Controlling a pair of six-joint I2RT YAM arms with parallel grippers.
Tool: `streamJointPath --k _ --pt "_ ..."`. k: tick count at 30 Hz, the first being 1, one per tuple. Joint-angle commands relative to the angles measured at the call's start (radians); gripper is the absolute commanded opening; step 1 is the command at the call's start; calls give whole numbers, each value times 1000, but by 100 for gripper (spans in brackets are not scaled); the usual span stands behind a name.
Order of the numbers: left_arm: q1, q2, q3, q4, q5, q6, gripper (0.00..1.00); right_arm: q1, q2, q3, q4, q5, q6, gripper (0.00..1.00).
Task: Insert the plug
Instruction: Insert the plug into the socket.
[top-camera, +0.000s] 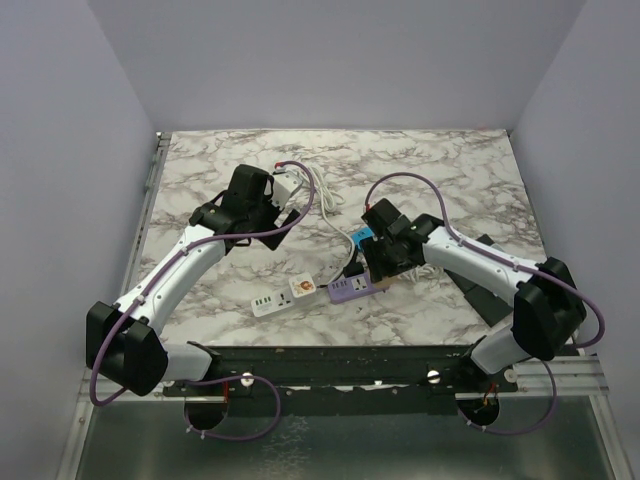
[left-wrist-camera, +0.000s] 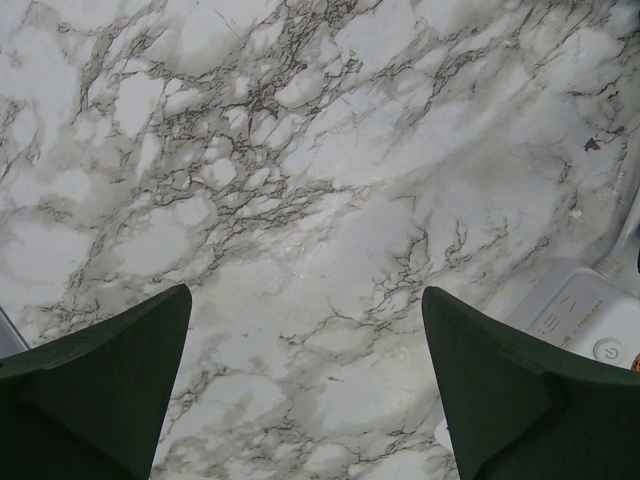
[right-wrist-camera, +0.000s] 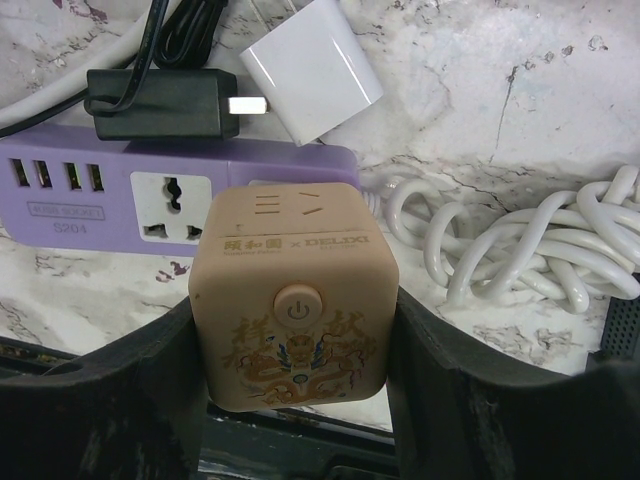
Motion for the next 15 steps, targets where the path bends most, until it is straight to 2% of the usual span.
streamJointPath --k 1,15 --pt "6 -5 10 -7 -6 7 99 12 27 17 11 59 15 1" --pt "6 -13 13 -6 -10 16 99 52 51 -29 9 105 51 1"
